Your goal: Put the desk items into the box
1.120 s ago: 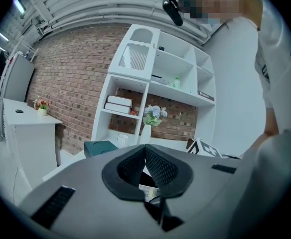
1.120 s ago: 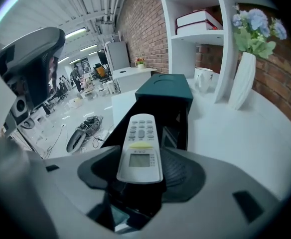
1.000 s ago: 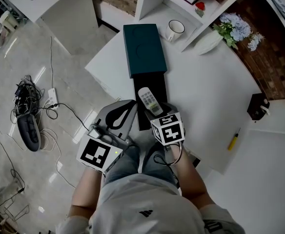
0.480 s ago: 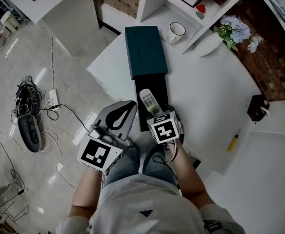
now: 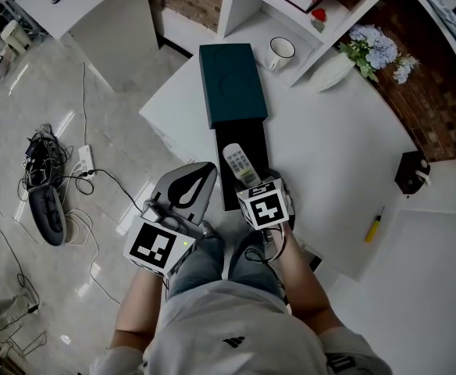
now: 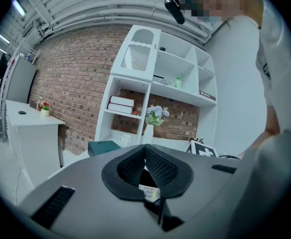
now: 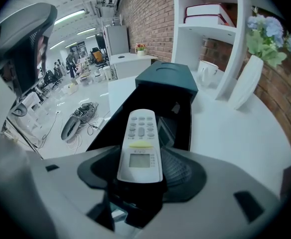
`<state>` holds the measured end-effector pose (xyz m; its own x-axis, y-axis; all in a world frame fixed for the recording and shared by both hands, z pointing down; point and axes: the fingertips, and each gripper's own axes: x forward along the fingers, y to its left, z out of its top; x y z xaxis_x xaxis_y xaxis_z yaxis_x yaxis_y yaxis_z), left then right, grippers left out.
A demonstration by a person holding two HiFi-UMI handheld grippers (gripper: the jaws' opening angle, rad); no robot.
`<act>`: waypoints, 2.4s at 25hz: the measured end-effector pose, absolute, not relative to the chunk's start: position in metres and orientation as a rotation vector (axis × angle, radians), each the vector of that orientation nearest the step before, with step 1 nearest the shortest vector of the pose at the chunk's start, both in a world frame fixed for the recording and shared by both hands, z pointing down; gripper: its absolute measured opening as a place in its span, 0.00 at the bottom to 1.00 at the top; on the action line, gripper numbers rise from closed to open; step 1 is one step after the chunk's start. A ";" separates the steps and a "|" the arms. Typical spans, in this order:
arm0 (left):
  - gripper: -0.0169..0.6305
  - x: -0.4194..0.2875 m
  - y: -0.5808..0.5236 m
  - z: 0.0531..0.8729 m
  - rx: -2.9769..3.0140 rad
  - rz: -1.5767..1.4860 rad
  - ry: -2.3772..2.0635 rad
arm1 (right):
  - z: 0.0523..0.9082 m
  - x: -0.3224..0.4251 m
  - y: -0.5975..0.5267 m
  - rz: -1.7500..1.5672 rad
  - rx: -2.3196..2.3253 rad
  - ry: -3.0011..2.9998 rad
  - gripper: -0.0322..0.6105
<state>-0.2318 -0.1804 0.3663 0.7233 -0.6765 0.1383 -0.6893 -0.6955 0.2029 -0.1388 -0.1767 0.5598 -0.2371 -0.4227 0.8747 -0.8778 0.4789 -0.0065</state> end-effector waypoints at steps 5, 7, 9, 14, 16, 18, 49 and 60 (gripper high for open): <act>0.05 -0.232 -0.181 0.367 2.682 0.074 -1.083 | 0.560 -0.139 -0.176 0.667 1.077 -1.851 0.46; 0.05 -0.232 -0.181 0.367 2.682 0.077 -1.085 | 0.559 -0.139 -0.176 0.665 1.077 -1.853 0.46; 0.05 -0.231 -0.182 0.367 2.680 0.083 -1.089 | 0.555 -0.137 -0.178 0.657 1.093 -1.866 0.46; 0.05 -0.228 -0.181 0.367 2.679 0.098 -1.110 | 0.537 -0.135 -0.182 0.634 1.158 -1.947 0.36; 0.05 -0.225 -0.180 0.365 2.681 0.097 -1.109 | 0.526 -0.135 -0.185 0.623 1.194 -1.991 0.24; 0.05 -0.220 -0.177 0.363 2.687 0.086 -1.098 | 0.515 -0.133 -0.186 0.613 1.213 -2.028 0.13; 0.05 -0.163 -0.125 0.325 2.626 0.055 -1.461 | 0.362 -0.127 -0.137 0.396 0.852 -2.727 0.06; 0.05 -0.159 -0.118 0.318 2.570 0.014 -1.552 | 0.352 -0.119 -0.132 0.378 0.789 -2.771 0.06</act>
<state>-0.1587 -0.1183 0.3181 0.4682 -0.8800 0.0800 -0.8813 -0.4586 0.1140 -0.1187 -0.1320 0.3520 -0.8268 -0.4805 0.2926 -0.5413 0.8210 -0.1814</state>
